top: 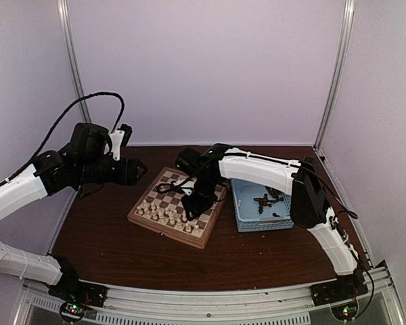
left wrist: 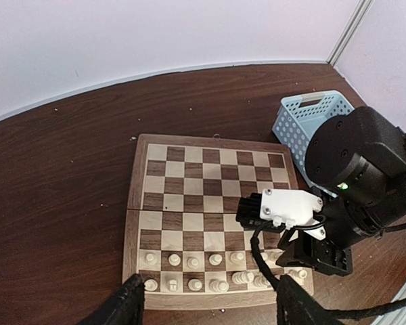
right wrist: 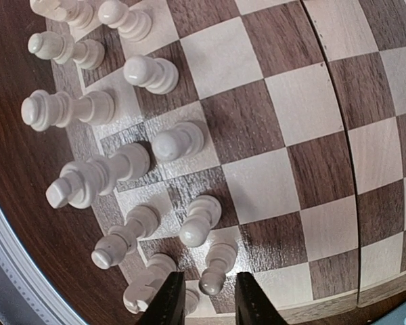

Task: Set up the chess pieces on the board
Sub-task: Place the chess piece on the chessboard, then pick up the chess piece from the storage box.

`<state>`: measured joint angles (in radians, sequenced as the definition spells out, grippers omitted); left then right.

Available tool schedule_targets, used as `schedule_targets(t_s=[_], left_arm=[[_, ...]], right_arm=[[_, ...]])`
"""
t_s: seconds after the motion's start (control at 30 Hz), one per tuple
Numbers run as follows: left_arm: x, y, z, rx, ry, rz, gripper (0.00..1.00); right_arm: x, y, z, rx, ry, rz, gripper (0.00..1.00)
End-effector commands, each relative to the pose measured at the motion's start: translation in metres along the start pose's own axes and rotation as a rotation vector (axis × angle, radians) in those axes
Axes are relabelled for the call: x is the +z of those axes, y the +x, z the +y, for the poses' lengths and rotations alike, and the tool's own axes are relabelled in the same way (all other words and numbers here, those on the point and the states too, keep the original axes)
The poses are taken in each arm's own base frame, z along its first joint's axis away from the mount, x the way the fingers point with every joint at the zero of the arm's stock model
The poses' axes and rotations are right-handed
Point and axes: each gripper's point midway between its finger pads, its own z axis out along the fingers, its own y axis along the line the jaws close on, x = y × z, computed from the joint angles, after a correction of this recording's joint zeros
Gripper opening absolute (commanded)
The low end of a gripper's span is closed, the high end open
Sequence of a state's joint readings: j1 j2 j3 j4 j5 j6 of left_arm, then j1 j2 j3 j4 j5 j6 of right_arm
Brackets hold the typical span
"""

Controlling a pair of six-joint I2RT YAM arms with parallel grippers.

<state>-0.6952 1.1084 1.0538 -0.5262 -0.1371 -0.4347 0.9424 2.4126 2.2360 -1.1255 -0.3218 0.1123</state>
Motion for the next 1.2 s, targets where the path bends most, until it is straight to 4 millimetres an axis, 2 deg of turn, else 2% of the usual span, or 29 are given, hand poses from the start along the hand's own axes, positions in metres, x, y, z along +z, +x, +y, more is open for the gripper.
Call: schedule_targets(t_s=[0.0,0.1,0.2,0.37,0.5,0.67,0.73,0.8,0.93,1.17], left_arm=[[0.0,-0.007,0.001,0.011,-0.01,-0.019,0.67],[0.0,-0.007,0.002,0.01,-0.011,-0.02,0.67],[-0.002,-0.008,0.004,0.008,-0.022,-0.023,0.7],[-0.007,-0.007,0.013,-0.014,-0.065,-0.037,0.86],[-0.009,0.0,0.021,-0.016,-0.105,-0.031,0.97],[-0.014,0.003,0.028,-0.037,-0.134,-0.038,0.98],[-0.015,0.004,0.032,-0.066,-0.146,-0.051,0.98],[-0.016,0.006,0.039,-0.106,-0.18,-0.068,0.98],[-0.011,0.006,0.046,-0.118,-0.224,-0.082,0.98],[-0.005,-0.005,0.038,-0.103,-0.21,-0.047,0.98]], right_arm=[[-0.005,-0.007,0.003,-0.009,0.004,-0.022,0.31],[-0.021,-0.012,0.002,-0.015,0.032,-0.065,0.34],[-0.046,-0.017,0.001,-0.024,0.062,-0.129,0.35],[-0.095,-0.016,-0.006,-0.027,0.12,-0.235,0.34],[-0.131,-0.004,-0.033,0.016,0.221,-0.323,0.32],[-0.155,0.031,-0.088,0.168,0.29,-0.395,0.29],[-0.166,0.039,-0.106,0.254,0.279,-0.46,0.29],[-0.16,0.05,-0.122,0.346,0.249,-0.472,0.31],[-0.129,0.064,-0.144,0.487,0.176,-0.431,0.3],[-0.08,0.06,-0.171,0.571,0.199,-0.362,0.29]])
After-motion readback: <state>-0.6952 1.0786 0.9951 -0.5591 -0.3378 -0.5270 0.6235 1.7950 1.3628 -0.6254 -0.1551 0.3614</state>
